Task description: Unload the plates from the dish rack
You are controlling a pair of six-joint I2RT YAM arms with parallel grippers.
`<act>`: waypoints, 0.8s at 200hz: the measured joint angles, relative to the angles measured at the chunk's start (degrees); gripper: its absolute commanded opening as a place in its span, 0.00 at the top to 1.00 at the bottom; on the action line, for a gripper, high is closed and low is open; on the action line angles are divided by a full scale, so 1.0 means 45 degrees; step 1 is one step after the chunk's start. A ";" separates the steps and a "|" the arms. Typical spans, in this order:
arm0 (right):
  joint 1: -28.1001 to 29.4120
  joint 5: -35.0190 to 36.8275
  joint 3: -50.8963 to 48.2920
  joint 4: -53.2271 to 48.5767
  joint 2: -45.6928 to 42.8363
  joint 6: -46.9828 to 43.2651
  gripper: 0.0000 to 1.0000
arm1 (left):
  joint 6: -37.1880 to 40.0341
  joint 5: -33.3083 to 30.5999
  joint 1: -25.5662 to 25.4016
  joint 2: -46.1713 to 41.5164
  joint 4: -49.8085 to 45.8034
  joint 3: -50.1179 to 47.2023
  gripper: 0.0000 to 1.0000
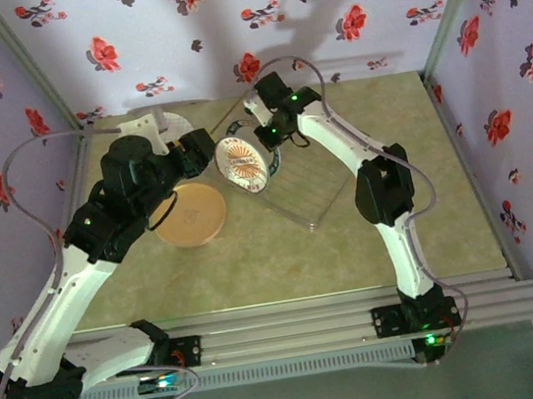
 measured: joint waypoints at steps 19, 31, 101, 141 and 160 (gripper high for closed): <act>0.0146 0.0617 0.0000 -0.0175 -0.0296 -0.0092 1.00 | 0.0000 0.0000 0.0000 0.0000 0.0063 0.0000 0.40; 0.0170 0.0991 0.0000 -0.0219 -0.0588 -0.0189 1.00 | 0.0000 0.0000 0.0000 0.0000 0.0087 0.0000 0.40; -0.0053 0.3429 -0.1297 0.0262 -0.4634 -0.0602 1.00 | -0.0063 0.0151 0.0000 0.0374 0.0131 0.0034 0.39; -0.1122 0.2628 -0.2560 0.0704 -0.6887 0.0418 1.00 | -0.0398 0.1234 0.0000 0.1753 0.0165 0.0563 0.38; -0.1792 0.1481 -0.3254 0.0879 -0.7718 0.1302 1.00 | -0.0743 0.2079 0.0005 0.2608 0.0170 0.1010 0.37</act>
